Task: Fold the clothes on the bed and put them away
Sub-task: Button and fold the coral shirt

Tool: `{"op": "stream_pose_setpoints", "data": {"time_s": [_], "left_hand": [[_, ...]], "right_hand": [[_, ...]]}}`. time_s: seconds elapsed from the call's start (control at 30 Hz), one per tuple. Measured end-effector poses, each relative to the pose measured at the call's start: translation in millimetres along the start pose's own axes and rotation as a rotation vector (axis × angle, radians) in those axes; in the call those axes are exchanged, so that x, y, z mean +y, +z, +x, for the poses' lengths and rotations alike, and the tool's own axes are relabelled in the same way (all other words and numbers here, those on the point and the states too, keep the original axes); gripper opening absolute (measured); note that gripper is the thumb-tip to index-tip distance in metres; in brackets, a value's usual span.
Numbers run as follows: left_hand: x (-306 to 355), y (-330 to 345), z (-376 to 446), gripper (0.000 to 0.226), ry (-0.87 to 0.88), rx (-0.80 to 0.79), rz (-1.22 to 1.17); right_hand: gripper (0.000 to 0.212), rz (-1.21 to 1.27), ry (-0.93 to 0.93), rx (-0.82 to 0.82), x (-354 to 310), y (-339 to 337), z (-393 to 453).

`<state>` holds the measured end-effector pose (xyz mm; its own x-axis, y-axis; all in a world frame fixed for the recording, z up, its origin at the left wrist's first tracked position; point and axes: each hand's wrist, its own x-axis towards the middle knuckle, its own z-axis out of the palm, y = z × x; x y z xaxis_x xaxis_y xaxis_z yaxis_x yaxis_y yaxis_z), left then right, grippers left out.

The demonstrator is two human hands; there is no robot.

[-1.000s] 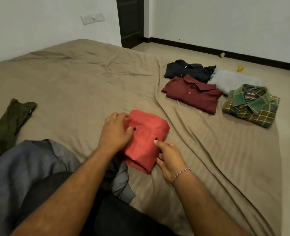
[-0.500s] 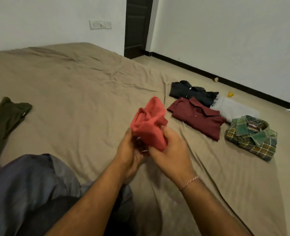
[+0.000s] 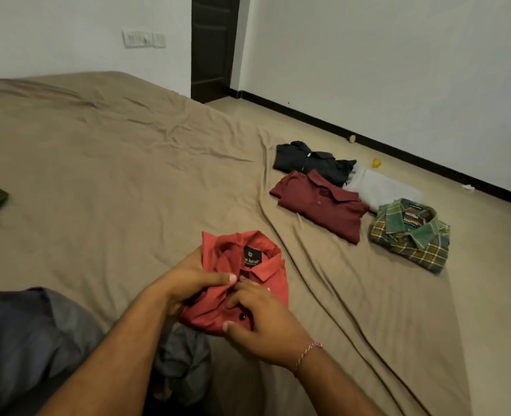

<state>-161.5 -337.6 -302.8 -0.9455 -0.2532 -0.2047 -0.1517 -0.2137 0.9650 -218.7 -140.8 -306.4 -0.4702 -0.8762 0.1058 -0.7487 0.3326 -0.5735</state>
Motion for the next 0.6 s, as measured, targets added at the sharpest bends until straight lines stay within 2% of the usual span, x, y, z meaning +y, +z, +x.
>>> {"op": "stream_pose_setpoints", "data": {"time_s": [0.07,0.13,0.17,0.2,0.27,0.33,0.4,0.43,0.5,0.57,0.6], "left_hand": [[1.8,-2.1,-0.9,0.077,0.016,-0.064,-0.048],[3.4,-0.4,-4.4,0.081,-0.022,-0.161,-0.097],[2.6,1.8,-4.4,0.082,-0.028,-0.162,-0.056],[1.6,5.5,-4.4,0.084,-0.028,-0.106,0.001],[-4.7,8.8,4.4,0.077,-0.009,0.115,0.111],[-11.7,7.8,13.1,0.056,0.002,0.303,0.217],[-15.5,4.7,22.9,0.028,-0.003,0.417,0.317],[-18.2,-0.4,25.1,0.021,-0.011,0.462,0.323],[-20.0,-6.0,25.9,0.018,-0.032,0.492,0.305],[-19.3,-8.4,21.1,0.019,-0.055,0.389,0.306],[-20.0,-9.9,16.9,0.029,-0.066,0.320,0.315]], "right_hand": [[0.039,0.068,0.023,-0.001,3.2,-2.9,6.2],[0.058,0.059,0.060,-0.042,3.6,-0.6,10.2],[0.068,0.032,0.085,-0.067,4.9,2.8,11.4],[0.076,0.001,0.114,-0.096,5.1,5.9,10.8],[0.081,-0.047,0.147,-0.151,5.4,9.4,9.8],[0.080,-0.063,0.143,-0.176,2.0,11.1,8.8],[0.080,-0.074,0.170,-0.170,-0.2,9.6,8.8],[0.082,-0.091,0.181,-0.177,-3.2,8.6,9.6],[0.086,-0.124,0.182,-0.170,-5.8,7.6,11.1],[0.088,-0.129,0.188,-0.174,-8.0,12.2,10.1],[0.089,-0.176,0.209,-0.203,-8.9,16.5,9.0]]}}
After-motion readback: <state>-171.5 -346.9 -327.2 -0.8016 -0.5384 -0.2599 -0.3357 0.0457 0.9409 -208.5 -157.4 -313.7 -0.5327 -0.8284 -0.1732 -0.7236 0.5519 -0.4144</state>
